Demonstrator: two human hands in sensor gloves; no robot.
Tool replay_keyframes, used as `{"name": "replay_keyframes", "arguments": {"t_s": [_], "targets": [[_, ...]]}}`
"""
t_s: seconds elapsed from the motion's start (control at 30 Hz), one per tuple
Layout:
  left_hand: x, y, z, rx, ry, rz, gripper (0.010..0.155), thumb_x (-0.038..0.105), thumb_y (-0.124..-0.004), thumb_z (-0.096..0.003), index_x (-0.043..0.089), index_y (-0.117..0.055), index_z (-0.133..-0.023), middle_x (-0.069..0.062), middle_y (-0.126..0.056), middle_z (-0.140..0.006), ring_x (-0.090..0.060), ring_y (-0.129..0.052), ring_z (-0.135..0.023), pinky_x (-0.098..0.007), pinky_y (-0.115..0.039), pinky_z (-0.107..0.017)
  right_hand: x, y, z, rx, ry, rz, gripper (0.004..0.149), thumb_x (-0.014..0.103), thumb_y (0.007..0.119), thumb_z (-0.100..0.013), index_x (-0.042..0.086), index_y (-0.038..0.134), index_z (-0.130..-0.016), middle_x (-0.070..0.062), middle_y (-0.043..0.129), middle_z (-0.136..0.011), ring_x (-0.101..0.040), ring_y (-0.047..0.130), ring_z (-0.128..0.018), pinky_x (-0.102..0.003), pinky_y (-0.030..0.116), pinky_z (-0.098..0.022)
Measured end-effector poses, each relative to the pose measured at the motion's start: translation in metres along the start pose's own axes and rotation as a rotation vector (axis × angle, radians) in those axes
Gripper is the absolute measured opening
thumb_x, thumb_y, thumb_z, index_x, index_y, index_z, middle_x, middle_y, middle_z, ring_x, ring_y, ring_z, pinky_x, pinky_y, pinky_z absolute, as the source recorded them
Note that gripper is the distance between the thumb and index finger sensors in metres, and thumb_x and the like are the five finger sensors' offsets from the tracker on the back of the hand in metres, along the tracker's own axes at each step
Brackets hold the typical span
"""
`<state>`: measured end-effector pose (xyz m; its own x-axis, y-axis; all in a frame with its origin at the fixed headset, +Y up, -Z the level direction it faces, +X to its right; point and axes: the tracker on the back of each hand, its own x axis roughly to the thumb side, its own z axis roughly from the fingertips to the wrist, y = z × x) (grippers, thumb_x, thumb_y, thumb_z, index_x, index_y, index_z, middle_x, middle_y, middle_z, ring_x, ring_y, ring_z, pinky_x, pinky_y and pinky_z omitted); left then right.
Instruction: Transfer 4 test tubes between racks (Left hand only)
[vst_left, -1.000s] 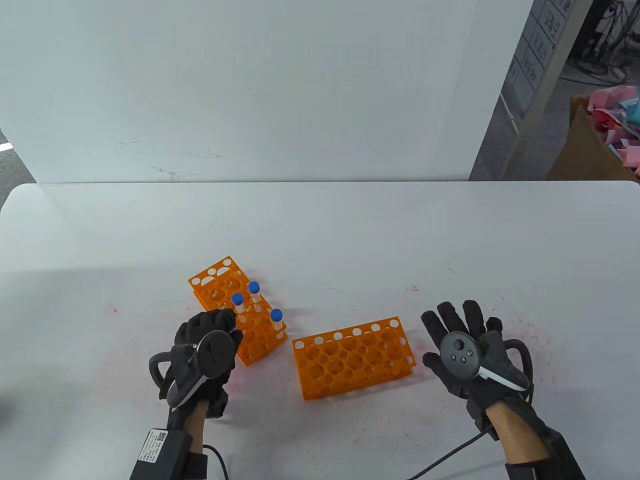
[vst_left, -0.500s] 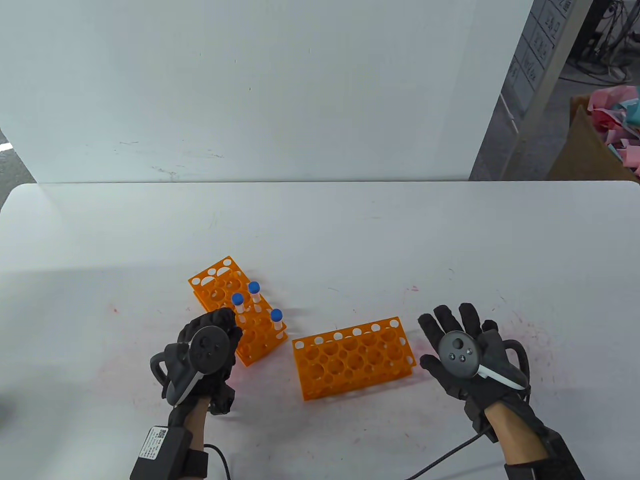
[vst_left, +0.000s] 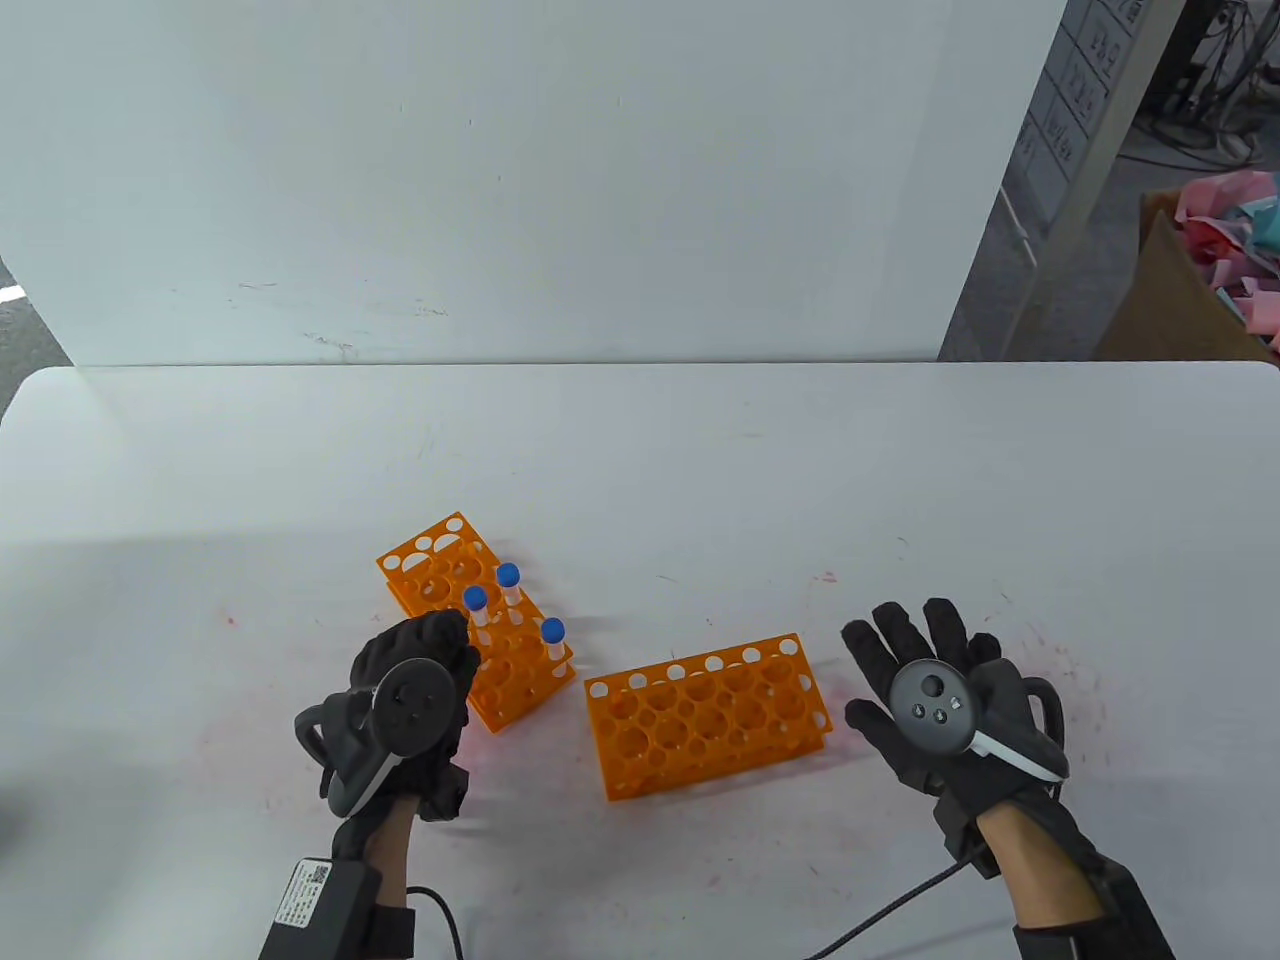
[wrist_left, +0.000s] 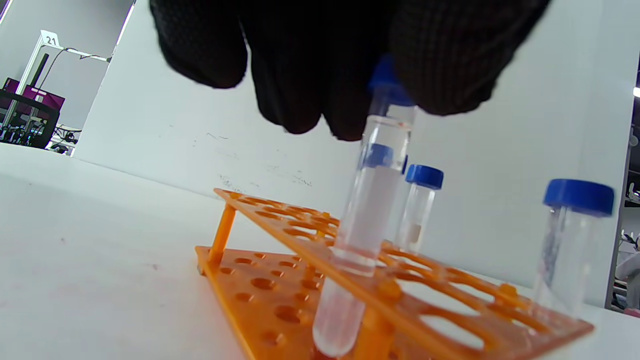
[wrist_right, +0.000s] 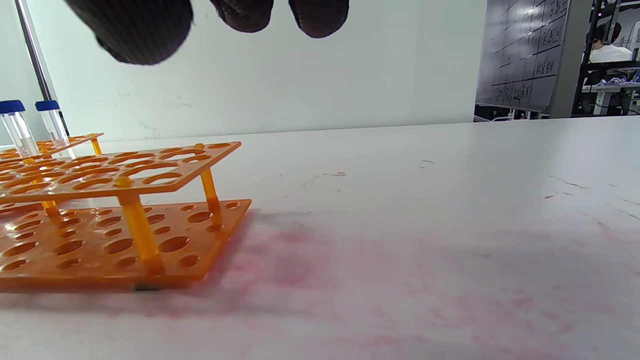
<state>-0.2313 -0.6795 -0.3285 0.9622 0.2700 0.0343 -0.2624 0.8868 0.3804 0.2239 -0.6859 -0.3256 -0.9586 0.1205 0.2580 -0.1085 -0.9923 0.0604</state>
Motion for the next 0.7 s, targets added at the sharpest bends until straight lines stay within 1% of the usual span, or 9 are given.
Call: {"name": "replay_keyframes", "arguments": {"t_s": [0.4, 0.7], "targets": [[0.001, 0.022, 0.007, 0.092, -0.012, 0.065, 0.049, 0.039, -0.083, -0.0457, 0.029, -0.066, -0.091, 0.0, -0.089, -0.093, -0.03, -0.092, -0.085, -0.056, -0.075, -0.066, -0.002, -0.001, 0.001, 0.002, 0.009, -0.004, 0.069, 0.053, 0.059, -0.054, 0.029, 0.028, -0.11, -0.01, 0.025, -0.12, -0.053, 0.014, -0.101, -0.079, 0.025, -0.065], [0.016, 0.025, 0.012, 0.091, -0.068, 0.077, 0.049, 0.039, -0.083, -0.0455, 0.029, -0.067, -0.091, 0.0, -0.09, -0.093, -0.03, -0.093, -0.085, -0.056, -0.075, -0.065, -0.003, -0.002, 0.001, 0.008, 0.011, -0.011, 0.068, 0.053, 0.059, -0.054, 0.029, 0.028, -0.11, -0.01, 0.025, -0.12, -0.053, 0.014, -0.101, -0.079, 0.025, -0.065]]}}
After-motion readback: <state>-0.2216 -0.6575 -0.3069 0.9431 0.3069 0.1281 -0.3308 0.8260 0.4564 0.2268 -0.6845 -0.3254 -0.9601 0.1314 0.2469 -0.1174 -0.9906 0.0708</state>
